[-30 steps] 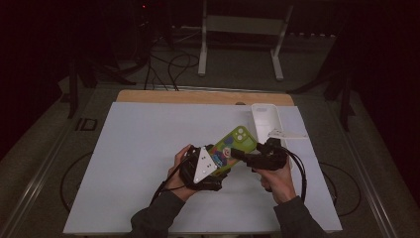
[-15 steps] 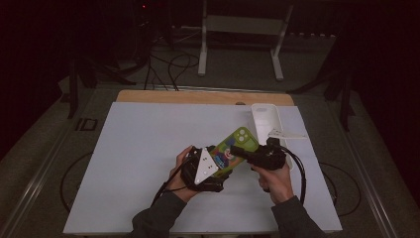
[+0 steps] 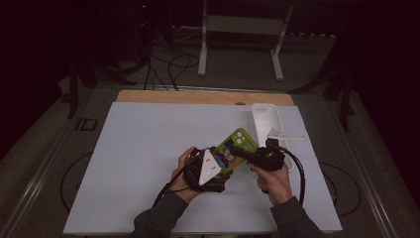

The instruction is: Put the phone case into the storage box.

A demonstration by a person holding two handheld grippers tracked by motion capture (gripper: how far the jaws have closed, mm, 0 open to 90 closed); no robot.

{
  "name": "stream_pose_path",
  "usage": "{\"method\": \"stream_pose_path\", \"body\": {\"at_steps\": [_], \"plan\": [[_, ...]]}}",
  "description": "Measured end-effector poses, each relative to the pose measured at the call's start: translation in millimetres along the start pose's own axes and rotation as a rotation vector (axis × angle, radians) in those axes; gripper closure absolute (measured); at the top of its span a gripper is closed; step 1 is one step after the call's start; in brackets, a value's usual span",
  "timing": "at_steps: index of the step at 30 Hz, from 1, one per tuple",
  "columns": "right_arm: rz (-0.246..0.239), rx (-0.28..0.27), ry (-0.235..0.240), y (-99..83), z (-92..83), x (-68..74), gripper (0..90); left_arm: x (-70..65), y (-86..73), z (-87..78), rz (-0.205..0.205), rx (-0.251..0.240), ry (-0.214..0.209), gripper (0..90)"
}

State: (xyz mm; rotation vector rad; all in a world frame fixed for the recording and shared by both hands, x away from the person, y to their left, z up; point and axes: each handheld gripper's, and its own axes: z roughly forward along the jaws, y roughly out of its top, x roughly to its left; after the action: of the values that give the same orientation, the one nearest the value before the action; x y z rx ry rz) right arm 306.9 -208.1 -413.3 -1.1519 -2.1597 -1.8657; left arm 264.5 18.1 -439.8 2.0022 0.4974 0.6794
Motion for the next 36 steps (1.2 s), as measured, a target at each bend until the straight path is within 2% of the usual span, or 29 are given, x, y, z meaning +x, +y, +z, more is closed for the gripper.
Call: {"method": "stream_pose_path", "body": {"at_steps": [7,13,19,24,30,36], "plan": [[-0.036,-0.001,-0.017,0.9,0.1,4.7,88.5,1.4,-0.2,1.3,-0.014,-0.004,0.003,15.3],[-0.062,-0.003,-0.036,4.2,-2.0,6.8,88.7,7.1,-0.5,0.7,-0.049,0.009,-0.016,11.7],[-0.086,0.007,-0.052,4.9,-3.6,7.3,88.7,14.0,-0.4,-2.5,-0.091,-0.002,-0.031,10.8],[-0.107,0.013,-0.061,5.5,-5.0,7.9,88.7,20.1,-0.8,-5.7,-0.116,-0.002,-0.051,11.2],[-0.128,0.021,-0.068,6.4,-7.7,8.4,88.7,26.7,-1.4,-9.1,-0.154,-0.001,-0.101,12.2],[-0.148,0.03,-0.071,6.5,-9.0,8.9,88.6,32.2,-2.9,-11.2,-0.179,0.007,-0.122,12.4]]}}
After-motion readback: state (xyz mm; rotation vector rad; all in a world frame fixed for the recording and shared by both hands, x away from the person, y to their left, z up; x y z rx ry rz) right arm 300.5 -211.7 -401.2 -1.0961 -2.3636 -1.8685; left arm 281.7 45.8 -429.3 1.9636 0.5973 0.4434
